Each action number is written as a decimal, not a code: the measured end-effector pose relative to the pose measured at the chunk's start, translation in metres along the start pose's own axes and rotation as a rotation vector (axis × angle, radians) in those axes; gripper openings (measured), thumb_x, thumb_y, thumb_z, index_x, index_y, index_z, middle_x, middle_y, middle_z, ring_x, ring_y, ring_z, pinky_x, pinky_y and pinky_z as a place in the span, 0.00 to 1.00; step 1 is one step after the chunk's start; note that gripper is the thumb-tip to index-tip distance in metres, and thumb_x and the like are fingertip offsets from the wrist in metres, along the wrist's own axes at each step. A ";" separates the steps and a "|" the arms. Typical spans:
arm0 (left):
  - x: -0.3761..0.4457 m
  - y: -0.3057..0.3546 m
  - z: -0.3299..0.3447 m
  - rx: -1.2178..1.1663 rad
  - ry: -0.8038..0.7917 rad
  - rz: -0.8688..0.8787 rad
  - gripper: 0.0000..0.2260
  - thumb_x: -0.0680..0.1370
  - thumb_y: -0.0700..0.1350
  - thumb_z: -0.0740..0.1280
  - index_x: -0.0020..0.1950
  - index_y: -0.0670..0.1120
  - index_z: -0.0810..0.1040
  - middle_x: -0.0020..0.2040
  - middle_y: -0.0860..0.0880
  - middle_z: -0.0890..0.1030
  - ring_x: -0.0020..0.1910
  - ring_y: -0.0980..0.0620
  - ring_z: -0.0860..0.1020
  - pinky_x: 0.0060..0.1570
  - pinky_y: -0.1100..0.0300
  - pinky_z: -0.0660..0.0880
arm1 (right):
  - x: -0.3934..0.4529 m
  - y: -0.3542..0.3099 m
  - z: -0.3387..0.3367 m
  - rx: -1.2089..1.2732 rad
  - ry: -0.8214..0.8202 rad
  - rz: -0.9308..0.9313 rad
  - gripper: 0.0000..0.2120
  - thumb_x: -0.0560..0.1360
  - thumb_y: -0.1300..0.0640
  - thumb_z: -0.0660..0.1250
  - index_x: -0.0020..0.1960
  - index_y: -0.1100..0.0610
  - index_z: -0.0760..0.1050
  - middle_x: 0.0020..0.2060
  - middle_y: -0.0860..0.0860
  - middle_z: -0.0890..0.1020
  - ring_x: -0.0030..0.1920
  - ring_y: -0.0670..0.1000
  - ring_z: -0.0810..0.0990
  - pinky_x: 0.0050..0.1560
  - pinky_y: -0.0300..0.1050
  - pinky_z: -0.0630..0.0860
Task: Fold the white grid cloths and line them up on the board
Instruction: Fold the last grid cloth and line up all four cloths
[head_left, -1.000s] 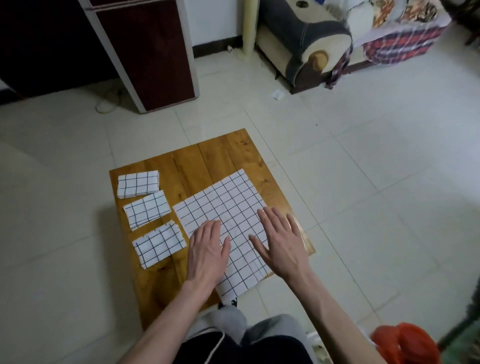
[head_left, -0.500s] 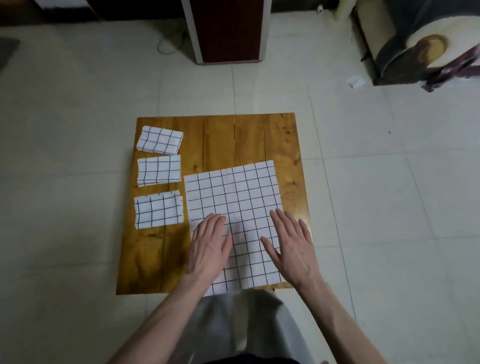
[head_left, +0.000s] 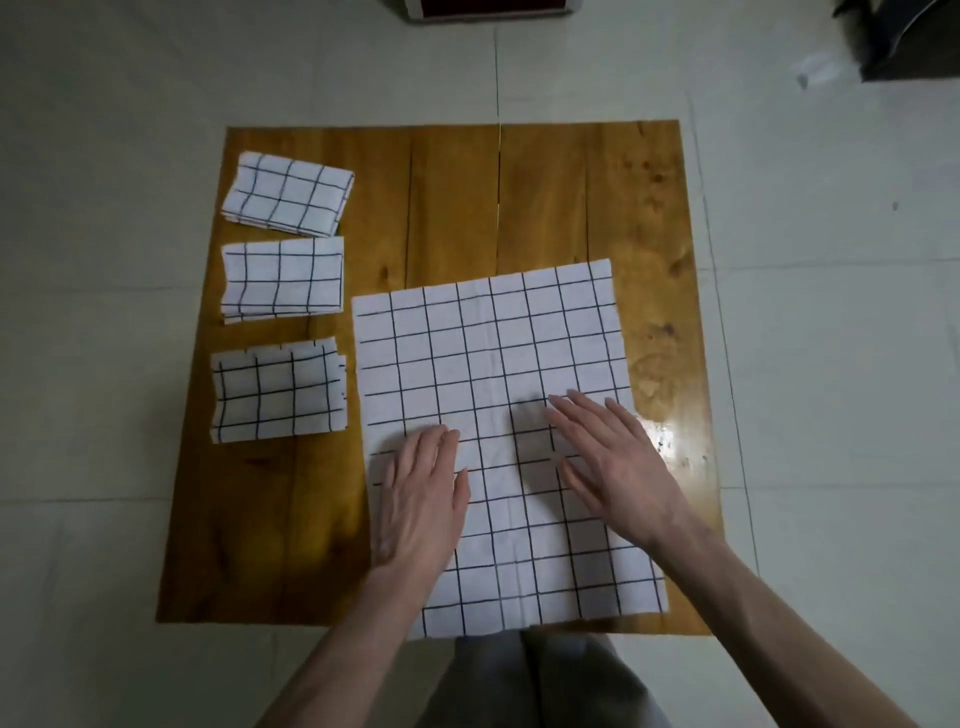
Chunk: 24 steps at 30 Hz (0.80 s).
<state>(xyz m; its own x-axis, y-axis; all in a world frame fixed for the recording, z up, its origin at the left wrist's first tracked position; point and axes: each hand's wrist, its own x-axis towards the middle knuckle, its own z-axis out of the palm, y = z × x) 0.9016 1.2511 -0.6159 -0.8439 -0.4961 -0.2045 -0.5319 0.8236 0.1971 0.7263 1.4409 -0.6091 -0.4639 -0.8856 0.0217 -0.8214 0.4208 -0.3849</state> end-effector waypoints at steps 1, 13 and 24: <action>-0.001 -0.005 0.012 0.020 0.003 0.010 0.21 0.83 0.50 0.61 0.75 0.46 0.74 0.73 0.46 0.75 0.73 0.47 0.71 0.73 0.48 0.68 | 0.001 0.005 0.011 0.002 -0.003 -0.020 0.25 0.84 0.48 0.58 0.78 0.56 0.71 0.78 0.49 0.72 0.80 0.51 0.66 0.80 0.53 0.59; -0.015 -0.028 0.054 -0.080 0.154 0.093 0.19 0.84 0.52 0.62 0.73 0.46 0.76 0.73 0.47 0.75 0.71 0.45 0.73 0.69 0.41 0.70 | -0.013 0.017 0.061 0.072 0.111 -0.044 0.13 0.82 0.50 0.70 0.64 0.54 0.83 0.71 0.47 0.79 0.74 0.50 0.75 0.74 0.56 0.69; -0.003 -0.036 0.026 -0.251 0.233 0.269 0.04 0.81 0.44 0.69 0.53 0.45 0.82 0.54 0.50 0.80 0.54 0.49 0.77 0.55 0.50 0.74 | -0.005 0.032 0.023 0.018 0.008 -0.130 0.08 0.85 0.53 0.63 0.56 0.55 0.79 0.52 0.48 0.84 0.49 0.54 0.81 0.48 0.48 0.74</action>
<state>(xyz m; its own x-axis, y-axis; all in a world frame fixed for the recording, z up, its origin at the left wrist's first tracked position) 0.9255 1.2302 -0.6477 -0.9328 -0.3458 0.1019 -0.2676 0.8536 0.4468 0.7103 1.4539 -0.6430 -0.3561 -0.9310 0.0799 -0.8689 0.2985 -0.3948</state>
